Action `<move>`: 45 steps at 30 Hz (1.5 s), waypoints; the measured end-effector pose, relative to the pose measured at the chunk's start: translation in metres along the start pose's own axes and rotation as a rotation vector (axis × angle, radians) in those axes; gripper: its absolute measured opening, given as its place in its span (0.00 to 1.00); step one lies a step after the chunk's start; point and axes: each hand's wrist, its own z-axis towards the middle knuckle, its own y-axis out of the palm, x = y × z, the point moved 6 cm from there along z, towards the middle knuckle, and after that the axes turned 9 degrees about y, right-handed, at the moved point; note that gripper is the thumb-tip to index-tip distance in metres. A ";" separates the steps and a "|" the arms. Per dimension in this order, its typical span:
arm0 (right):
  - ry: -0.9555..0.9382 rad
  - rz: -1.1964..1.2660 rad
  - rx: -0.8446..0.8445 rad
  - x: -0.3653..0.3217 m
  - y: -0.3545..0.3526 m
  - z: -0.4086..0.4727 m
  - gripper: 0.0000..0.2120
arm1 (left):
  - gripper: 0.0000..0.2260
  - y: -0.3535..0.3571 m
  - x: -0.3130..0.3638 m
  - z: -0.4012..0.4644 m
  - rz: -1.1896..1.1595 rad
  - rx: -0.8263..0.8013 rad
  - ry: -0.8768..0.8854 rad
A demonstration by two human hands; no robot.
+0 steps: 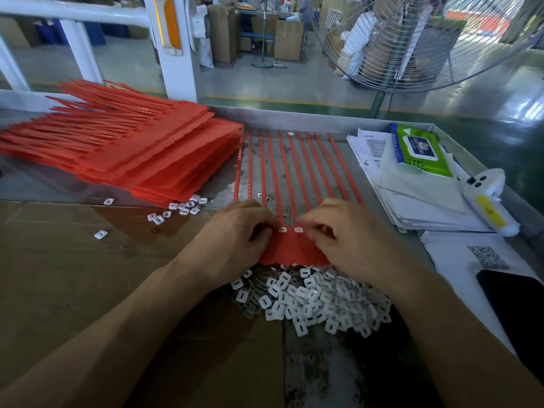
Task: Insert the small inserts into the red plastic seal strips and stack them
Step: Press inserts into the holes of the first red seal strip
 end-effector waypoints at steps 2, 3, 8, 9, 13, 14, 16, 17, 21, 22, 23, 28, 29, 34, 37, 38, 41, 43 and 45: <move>-0.045 0.109 -0.034 -0.001 -0.006 -0.003 0.10 | 0.11 0.000 0.000 0.000 0.001 0.006 0.009; -0.077 0.142 -0.080 -0.004 -0.006 -0.006 0.09 | 0.11 0.000 0.000 0.000 0.004 0.014 0.017; -0.173 0.137 -0.310 -0.022 0.012 -0.014 0.09 | 0.12 0.000 -0.001 0.000 -0.004 0.050 0.033; -0.181 0.120 -0.324 -0.024 0.015 -0.014 0.10 | 0.12 0.000 -0.002 0.000 -0.007 0.053 0.036; -0.187 0.100 -0.319 -0.026 0.021 -0.013 0.08 | 0.12 0.001 -0.002 0.000 -0.004 0.058 0.046; -0.187 0.111 -0.315 -0.026 0.021 -0.013 0.07 | 0.12 0.001 -0.002 0.000 -0.004 0.061 0.049; -0.184 0.139 -0.312 -0.025 0.021 -0.013 0.05 | 0.11 0.001 -0.002 -0.001 -0.004 0.063 0.051; -0.179 0.157 -0.312 -0.024 0.021 -0.013 0.05 | 0.11 0.001 -0.002 0.000 -0.003 0.060 0.051; -0.148 0.235 -0.319 -0.020 0.019 -0.012 0.05 | 0.12 0.001 -0.001 -0.001 0.005 0.048 0.059; -0.138 0.251 -0.323 -0.019 0.018 -0.012 0.05 | 0.12 0.000 -0.001 -0.001 0.008 0.044 0.059; -0.129 0.269 -0.329 -0.018 0.017 -0.012 0.05 | 0.12 0.000 0.000 -0.001 0.010 0.039 0.059; -0.119 0.318 -0.350 -0.015 0.014 -0.014 0.05 | 0.11 -0.001 0.002 0.000 0.006 0.028 0.054; -0.112 0.328 -0.360 -0.015 0.014 -0.014 0.05 | 0.11 -0.001 0.002 0.000 0.009 0.026 0.052; -0.130 0.338 -0.358 -0.016 0.014 -0.014 0.06 | 0.11 -0.001 0.002 -0.002 0.016 0.016 0.050; -0.077 0.380 -0.334 -0.009 0.013 -0.011 0.05 | 0.11 -0.001 0.002 -0.002 0.018 0.019 0.052; -0.061 0.400 -0.328 -0.007 0.013 -0.010 0.06 | 0.11 -0.002 0.002 -0.002 0.017 0.019 0.053; -0.005 0.465 -0.280 0.001 0.009 -0.008 0.06 | 0.11 -0.002 0.001 -0.001 0.021 0.008 0.047; 0.060 0.493 -0.154 0.010 0.003 -0.005 0.05 | 0.11 -0.001 0.000 -0.001 0.019 0.000 0.040; 0.149 0.560 -0.023 0.022 -0.002 0.000 0.04 | 0.12 -0.001 -0.001 -0.002 0.016 -0.003 0.031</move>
